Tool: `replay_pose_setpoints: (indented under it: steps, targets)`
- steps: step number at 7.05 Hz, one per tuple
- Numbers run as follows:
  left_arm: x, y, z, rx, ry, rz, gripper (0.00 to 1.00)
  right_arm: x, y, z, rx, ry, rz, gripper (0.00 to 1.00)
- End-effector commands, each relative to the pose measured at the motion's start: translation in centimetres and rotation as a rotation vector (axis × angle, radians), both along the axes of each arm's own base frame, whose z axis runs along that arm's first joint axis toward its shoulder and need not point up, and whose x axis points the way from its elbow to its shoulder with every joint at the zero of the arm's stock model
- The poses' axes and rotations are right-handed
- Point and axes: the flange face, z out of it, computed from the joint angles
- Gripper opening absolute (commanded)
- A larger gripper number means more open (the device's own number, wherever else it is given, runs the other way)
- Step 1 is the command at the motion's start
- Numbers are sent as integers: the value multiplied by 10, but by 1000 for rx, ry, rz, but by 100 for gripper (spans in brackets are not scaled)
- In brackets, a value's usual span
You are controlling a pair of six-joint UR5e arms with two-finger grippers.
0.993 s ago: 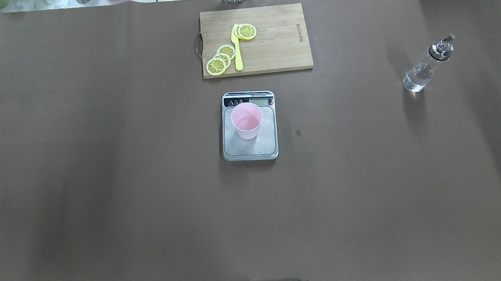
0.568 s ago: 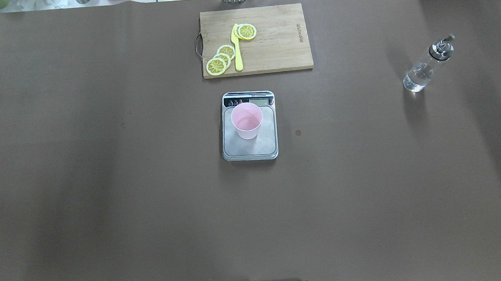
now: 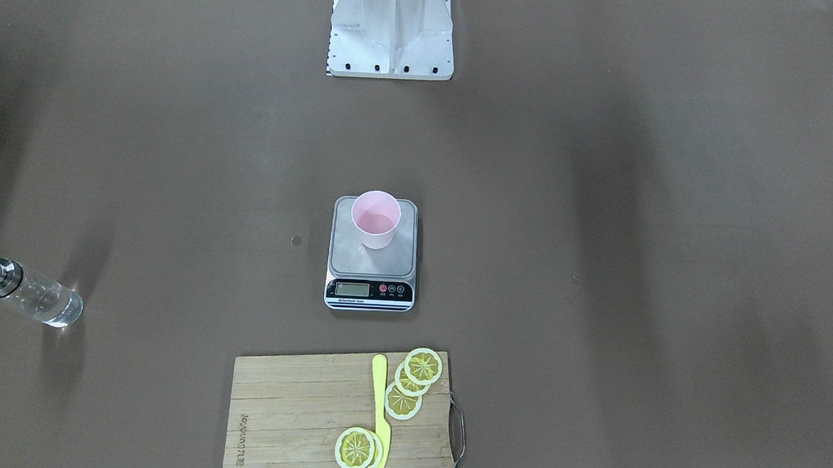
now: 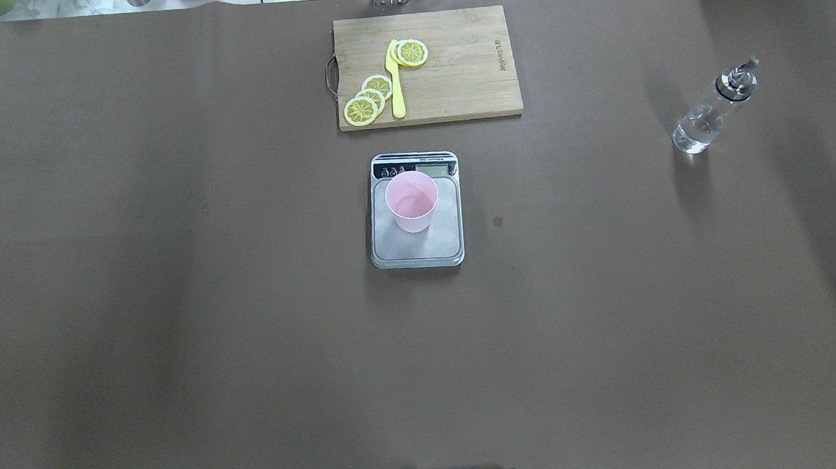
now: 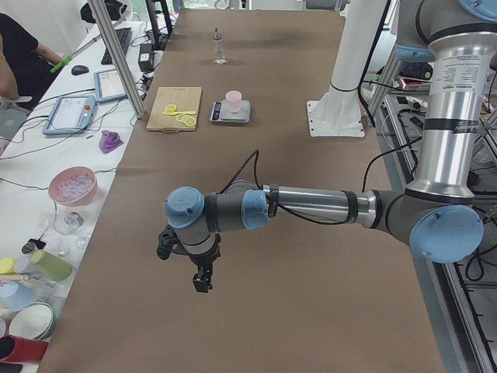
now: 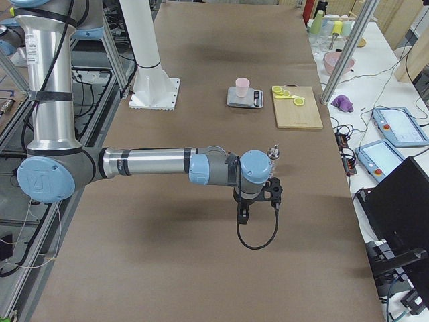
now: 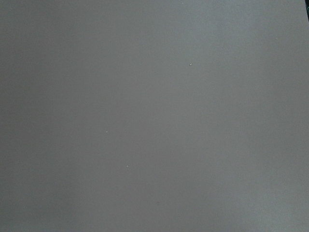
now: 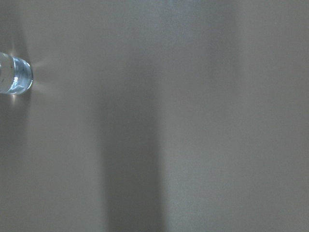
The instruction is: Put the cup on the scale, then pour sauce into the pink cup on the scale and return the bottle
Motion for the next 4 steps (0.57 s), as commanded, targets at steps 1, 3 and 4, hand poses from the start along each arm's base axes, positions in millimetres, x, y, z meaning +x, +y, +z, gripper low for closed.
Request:
replay_pose_setpoints:
  steps: [1,3,4]
  targets:
    - [1,-1,-5,12,0,3,99,0,1,4,-10,0,0,100]
    - [0,-1,-8,20,-2,2,99,0,1,5,-11,0,0,100]
    - [0,-1,-9,20,-2,2,99,0,1,5,-13,0,0,100]
